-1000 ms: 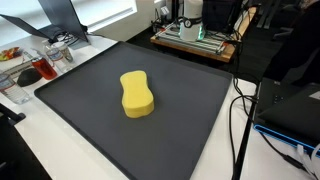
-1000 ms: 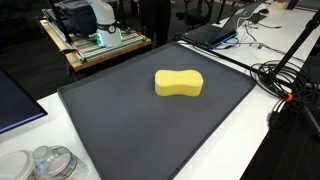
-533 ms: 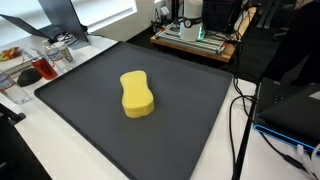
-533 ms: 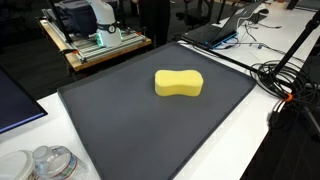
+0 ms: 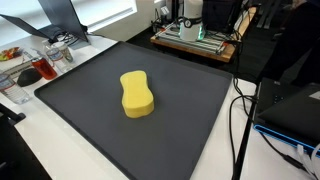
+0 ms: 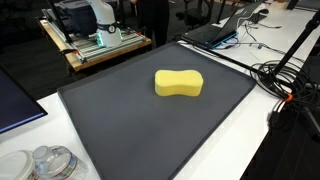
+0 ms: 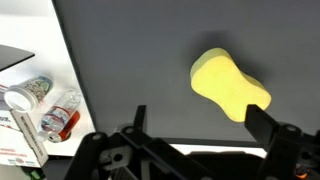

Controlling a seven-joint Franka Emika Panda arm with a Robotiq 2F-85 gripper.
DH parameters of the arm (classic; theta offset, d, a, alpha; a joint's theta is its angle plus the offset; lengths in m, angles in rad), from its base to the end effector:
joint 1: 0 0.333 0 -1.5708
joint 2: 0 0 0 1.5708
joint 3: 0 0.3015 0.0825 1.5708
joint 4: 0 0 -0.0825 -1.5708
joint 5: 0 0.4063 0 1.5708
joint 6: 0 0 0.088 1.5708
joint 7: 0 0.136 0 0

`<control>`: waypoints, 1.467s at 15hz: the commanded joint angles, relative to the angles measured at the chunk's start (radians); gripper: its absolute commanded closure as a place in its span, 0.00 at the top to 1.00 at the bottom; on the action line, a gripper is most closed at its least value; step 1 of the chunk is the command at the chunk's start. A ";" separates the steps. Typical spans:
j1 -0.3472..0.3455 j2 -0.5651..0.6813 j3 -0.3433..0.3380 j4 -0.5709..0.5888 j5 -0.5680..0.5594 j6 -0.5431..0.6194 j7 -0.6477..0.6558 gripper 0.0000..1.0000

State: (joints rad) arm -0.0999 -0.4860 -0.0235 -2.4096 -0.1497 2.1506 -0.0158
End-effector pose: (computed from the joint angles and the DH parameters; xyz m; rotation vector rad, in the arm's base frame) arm 0.4538 -0.0663 0.4630 2.9852 -0.0572 0.3270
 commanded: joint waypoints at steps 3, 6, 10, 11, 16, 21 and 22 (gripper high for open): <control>0.076 0.091 0.062 -0.001 -0.012 0.032 -0.002 1.00; 0.116 0.162 0.107 0.011 -0.021 0.022 0.016 1.00; 0.147 0.266 0.182 0.042 -0.101 -0.002 0.081 1.00; 0.154 0.291 0.198 0.051 -0.129 -0.010 0.100 1.00; 0.196 0.399 0.242 0.118 -0.252 -0.066 0.147 1.00; 0.264 0.505 0.261 0.263 -0.230 -0.174 0.115 1.00; 0.278 0.530 0.266 0.301 -0.229 -0.205 0.115 1.00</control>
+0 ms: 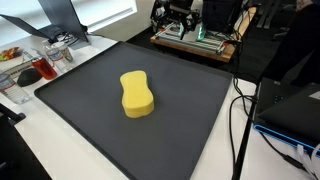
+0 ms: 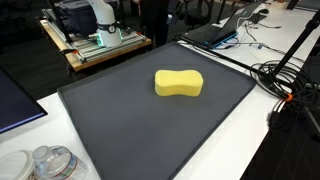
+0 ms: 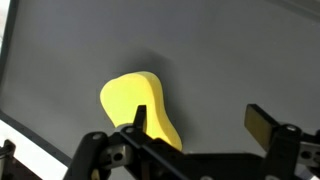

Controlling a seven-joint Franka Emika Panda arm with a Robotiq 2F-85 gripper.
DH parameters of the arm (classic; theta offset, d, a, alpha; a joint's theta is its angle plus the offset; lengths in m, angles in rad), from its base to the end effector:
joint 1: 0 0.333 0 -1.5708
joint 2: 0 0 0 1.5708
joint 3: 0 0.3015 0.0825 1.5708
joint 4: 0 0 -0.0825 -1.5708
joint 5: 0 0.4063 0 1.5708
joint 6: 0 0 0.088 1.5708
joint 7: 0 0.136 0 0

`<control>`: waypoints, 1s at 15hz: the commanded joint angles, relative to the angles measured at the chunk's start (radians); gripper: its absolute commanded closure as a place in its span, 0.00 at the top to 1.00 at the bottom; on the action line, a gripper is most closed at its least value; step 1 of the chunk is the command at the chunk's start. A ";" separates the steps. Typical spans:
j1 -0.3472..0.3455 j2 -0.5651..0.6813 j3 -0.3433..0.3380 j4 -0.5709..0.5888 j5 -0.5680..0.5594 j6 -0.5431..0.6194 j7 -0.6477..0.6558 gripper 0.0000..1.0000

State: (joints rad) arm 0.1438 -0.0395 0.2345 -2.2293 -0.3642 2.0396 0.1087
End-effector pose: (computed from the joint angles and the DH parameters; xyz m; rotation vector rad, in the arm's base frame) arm 0.4932 0.1646 0.3254 2.7193 0.6361 -0.0968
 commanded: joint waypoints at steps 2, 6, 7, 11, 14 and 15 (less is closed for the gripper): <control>0.059 0.129 0.012 0.196 -0.010 -0.149 -0.015 1.00; 0.090 0.222 0.007 0.348 0.023 -0.219 -0.010 1.00; 0.095 0.246 0.004 0.386 0.028 -0.241 -0.001 1.00; 0.101 0.356 -0.015 0.560 0.085 -0.330 0.054 1.00; 0.102 0.429 -0.036 0.681 0.170 -0.355 0.132 1.00; 0.103 0.444 -0.046 0.706 0.185 -0.333 0.163 1.00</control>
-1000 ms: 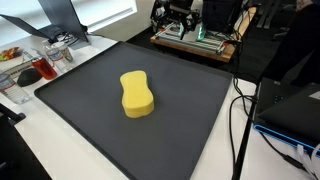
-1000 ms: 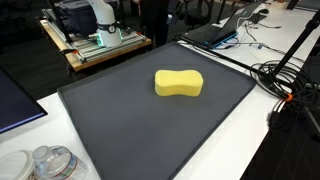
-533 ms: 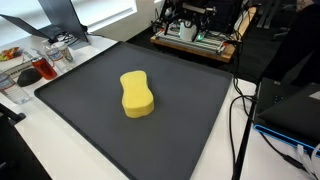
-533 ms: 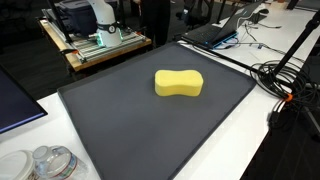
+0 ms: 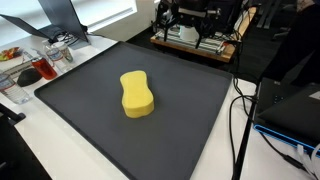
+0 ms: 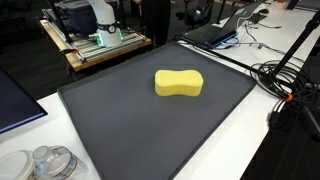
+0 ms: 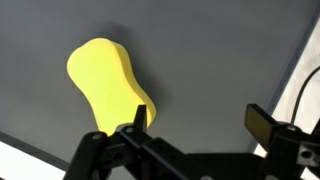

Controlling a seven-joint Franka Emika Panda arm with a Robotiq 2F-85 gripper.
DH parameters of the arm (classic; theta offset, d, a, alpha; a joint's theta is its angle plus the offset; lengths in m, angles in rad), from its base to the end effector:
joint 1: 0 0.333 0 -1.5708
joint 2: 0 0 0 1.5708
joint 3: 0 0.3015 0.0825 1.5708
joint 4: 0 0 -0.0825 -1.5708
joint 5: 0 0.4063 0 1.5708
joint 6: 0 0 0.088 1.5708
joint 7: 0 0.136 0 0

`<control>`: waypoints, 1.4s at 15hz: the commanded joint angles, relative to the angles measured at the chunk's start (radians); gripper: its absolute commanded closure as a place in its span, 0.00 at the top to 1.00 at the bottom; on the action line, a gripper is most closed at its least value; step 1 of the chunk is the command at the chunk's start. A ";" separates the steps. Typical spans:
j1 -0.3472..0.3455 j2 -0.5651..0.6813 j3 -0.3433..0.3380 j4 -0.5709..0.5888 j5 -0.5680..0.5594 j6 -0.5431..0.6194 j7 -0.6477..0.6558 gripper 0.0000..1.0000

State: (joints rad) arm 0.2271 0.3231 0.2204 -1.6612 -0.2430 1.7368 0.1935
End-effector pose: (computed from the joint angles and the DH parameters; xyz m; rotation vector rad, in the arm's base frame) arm 0.5860 0.2396 0.3574 2.8641 0.4628 -0.2535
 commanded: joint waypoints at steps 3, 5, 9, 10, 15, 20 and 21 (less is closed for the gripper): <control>0.024 0.119 -0.061 0.210 0.087 0.017 0.163 1.00; 0.034 0.144 -0.090 0.259 0.071 0.010 0.244 1.00; 0.029 0.134 -0.097 0.246 0.074 0.009 0.161 1.00; 0.029 0.141 -0.097 0.257 0.076 0.005 0.148 1.00; 0.028 0.166 -0.095 0.289 0.101 0.032 0.166 1.00; 0.084 0.303 -0.130 0.478 0.129 0.017 0.415 1.00; 0.097 0.326 -0.141 0.507 0.122 0.010 0.452 1.00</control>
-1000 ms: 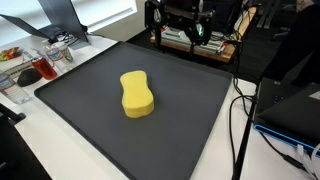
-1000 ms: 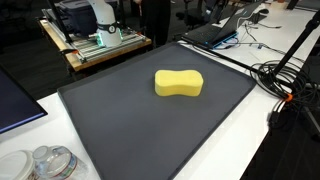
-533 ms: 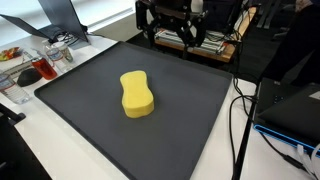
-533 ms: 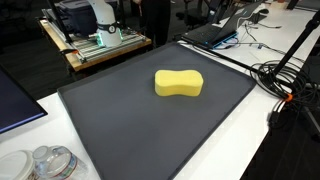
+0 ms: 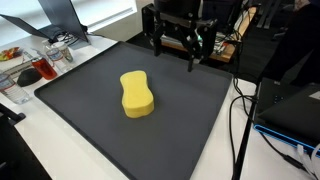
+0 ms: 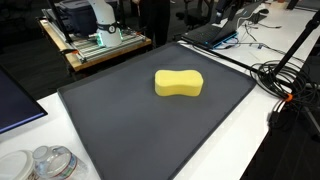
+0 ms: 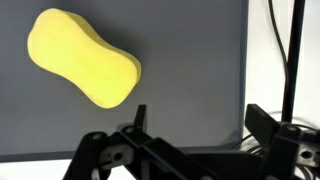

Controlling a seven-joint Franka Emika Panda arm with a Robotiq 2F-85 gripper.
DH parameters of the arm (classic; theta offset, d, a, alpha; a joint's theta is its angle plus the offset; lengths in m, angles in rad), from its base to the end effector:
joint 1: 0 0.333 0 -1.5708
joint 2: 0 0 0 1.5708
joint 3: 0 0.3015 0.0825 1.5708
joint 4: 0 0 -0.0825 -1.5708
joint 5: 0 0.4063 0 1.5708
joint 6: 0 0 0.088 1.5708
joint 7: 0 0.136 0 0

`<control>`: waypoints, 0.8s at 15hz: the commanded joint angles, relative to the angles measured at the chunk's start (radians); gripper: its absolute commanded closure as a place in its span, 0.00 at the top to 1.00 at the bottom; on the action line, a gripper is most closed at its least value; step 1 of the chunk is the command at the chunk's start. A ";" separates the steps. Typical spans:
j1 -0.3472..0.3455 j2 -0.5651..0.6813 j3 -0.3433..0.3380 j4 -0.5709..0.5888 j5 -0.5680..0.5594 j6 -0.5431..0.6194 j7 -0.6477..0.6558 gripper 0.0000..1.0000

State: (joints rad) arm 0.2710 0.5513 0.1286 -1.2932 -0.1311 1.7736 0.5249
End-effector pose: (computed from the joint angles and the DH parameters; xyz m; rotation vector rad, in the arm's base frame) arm 0.6751 0.2507 0.3768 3.0534 -0.1700 -0.0505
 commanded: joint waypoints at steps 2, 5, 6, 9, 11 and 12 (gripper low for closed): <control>0.085 0.148 -0.086 0.195 -0.024 -0.045 0.214 1.00; 0.111 0.220 -0.131 0.270 -0.052 -0.108 0.311 1.00; 0.107 0.242 -0.136 0.294 -0.042 -0.135 0.326 1.00; 0.090 0.298 -0.147 0.362 -0.020 -0.195 0.364 1.00; 0.068 0.328 -0.147 0.402 0.002 -0.215 0.373 1.00; 0.053 0.337 -0.144 0.414 0.014 -0.217 0.370 1.00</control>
State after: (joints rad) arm 0.3529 0.8263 -0.0155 -0.9861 -0.1578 1.6069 0.8752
